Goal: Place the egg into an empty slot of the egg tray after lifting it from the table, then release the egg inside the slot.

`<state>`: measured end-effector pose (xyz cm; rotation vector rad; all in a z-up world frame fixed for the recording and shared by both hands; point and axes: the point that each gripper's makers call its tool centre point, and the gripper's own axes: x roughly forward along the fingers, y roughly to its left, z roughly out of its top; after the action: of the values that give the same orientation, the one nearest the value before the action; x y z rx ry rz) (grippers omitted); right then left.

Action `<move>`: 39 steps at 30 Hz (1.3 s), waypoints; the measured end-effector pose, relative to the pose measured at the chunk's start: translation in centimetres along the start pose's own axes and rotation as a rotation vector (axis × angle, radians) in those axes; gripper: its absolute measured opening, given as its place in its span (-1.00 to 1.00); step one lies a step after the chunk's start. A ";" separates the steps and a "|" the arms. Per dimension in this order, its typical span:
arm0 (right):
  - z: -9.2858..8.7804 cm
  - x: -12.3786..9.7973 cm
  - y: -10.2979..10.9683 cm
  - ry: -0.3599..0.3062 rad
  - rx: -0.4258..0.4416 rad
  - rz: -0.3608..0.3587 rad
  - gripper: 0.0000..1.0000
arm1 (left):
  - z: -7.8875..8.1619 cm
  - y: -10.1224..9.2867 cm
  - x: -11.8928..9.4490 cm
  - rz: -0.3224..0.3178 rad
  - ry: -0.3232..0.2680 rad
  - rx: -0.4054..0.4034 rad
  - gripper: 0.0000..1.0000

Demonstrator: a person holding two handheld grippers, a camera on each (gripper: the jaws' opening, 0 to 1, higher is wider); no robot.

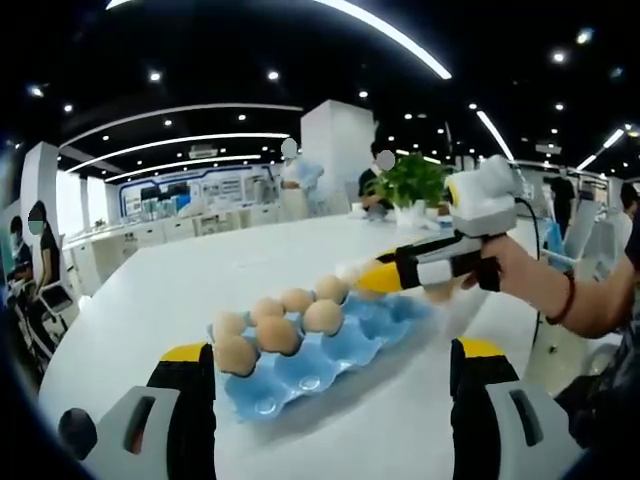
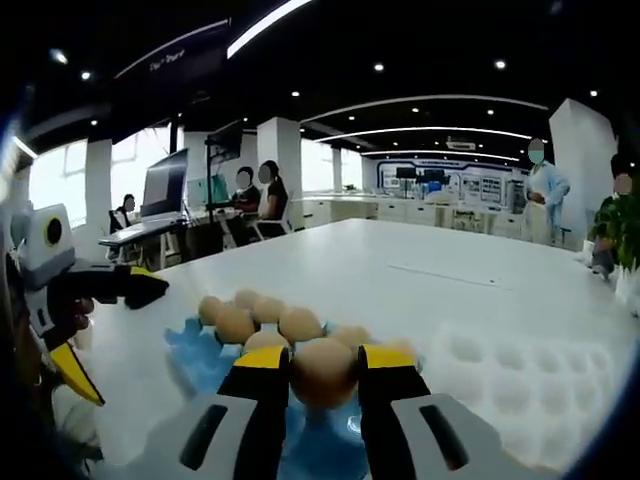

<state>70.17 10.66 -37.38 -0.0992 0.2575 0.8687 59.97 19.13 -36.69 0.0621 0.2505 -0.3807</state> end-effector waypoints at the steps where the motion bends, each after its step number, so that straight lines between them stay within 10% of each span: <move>1: 0.0 0.1 0.1 0.003 0.000 0.005 -0.44 | 0.0 0.0 0.0 -0.001 0.002 0.001 1.00; 39: -2.1 1.9 0.4 0.038 -0.041 0.070 -0.34 | -0.1 -0.1 1.3 -0.016 0.023 0.006 1.00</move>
<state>70.63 11.91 -39.91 -0.1456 0.2800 0.9425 61.05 18.62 -37.13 0.0708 0.2724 -0.3964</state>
